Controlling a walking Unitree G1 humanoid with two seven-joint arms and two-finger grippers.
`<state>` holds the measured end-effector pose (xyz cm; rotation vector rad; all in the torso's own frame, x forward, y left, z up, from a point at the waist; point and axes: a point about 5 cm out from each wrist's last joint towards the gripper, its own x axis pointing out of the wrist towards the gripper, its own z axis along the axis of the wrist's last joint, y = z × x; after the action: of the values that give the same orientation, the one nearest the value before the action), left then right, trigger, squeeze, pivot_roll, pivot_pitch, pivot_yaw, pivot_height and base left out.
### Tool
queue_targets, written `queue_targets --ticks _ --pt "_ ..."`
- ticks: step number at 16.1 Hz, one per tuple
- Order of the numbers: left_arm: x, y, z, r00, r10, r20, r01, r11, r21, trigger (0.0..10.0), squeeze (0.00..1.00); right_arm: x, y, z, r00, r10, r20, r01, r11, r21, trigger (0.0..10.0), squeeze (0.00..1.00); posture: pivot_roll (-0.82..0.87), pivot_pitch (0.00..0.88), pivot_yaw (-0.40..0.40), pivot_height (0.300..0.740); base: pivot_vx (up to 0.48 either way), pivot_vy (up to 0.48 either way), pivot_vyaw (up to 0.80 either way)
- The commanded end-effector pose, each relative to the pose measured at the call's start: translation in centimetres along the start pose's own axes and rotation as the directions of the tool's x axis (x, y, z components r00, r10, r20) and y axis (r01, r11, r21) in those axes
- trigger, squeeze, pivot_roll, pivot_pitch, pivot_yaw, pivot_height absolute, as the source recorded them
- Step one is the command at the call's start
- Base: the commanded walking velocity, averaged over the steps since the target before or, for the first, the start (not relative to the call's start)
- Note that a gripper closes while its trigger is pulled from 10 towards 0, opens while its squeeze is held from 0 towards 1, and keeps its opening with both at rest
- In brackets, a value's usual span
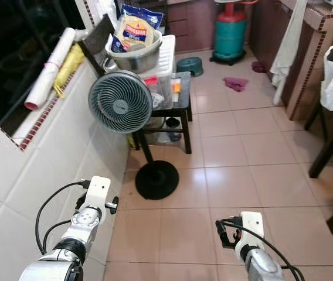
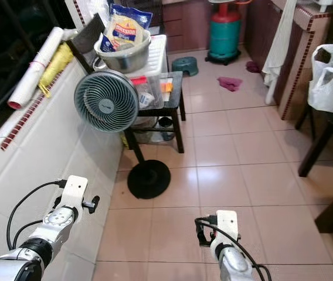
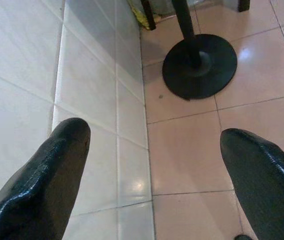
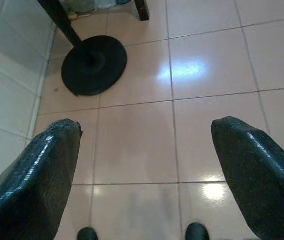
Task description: Setting the table
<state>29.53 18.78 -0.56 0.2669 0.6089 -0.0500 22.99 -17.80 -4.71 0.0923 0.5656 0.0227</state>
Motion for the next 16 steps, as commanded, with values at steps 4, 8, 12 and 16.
queue_targets --ticks 4,8,12,16 --pt "0.3 -1.5 1.5 0.996 -0.082 0.024 0.079 0.990 0.113 10.0 0.00 -0.1 0.6 -0.3 0.999 -0.041 0.018 0.040 0.998 0.056 10.0 0.00 -0.29 0.000 0.278 0.740 0.000 0.000 0.00" --pt "0.5 -2.2 3.1 0.993 -0.085 0.077 0.082 0.996 0.044 10.0 0.00 0.1 1.1 0.7 0.997 -0.024 0.078 0.024 1.000 0.012 10.0 0.00 -0.29 0.000 0.275 0.740 0.000 0.000 0.00" --pt "0.4 -4.1 5.2 0.974 -0.094 0.207 0.108 0.992 -0.059 10.0 0.00 0.8 -1.0 5.1 0.978 -0.015 0.210 0.034 0.995 -0.091 10.0 0.00 -0.24 0.000 0.131 0.740 0.000 0.000 0.00" --pt "0.2 -4.5 6.4 0.954 -0.016 0.298 0.061 0.988 -0.142 10.0 0.00 1.4 -1.2 8.1 0.966 0.113 0.233 -0.055 0.969 -0.241 10.0 0.00 -0.21 0.000 -0.022 0.740 0.000 0.000 0.00"
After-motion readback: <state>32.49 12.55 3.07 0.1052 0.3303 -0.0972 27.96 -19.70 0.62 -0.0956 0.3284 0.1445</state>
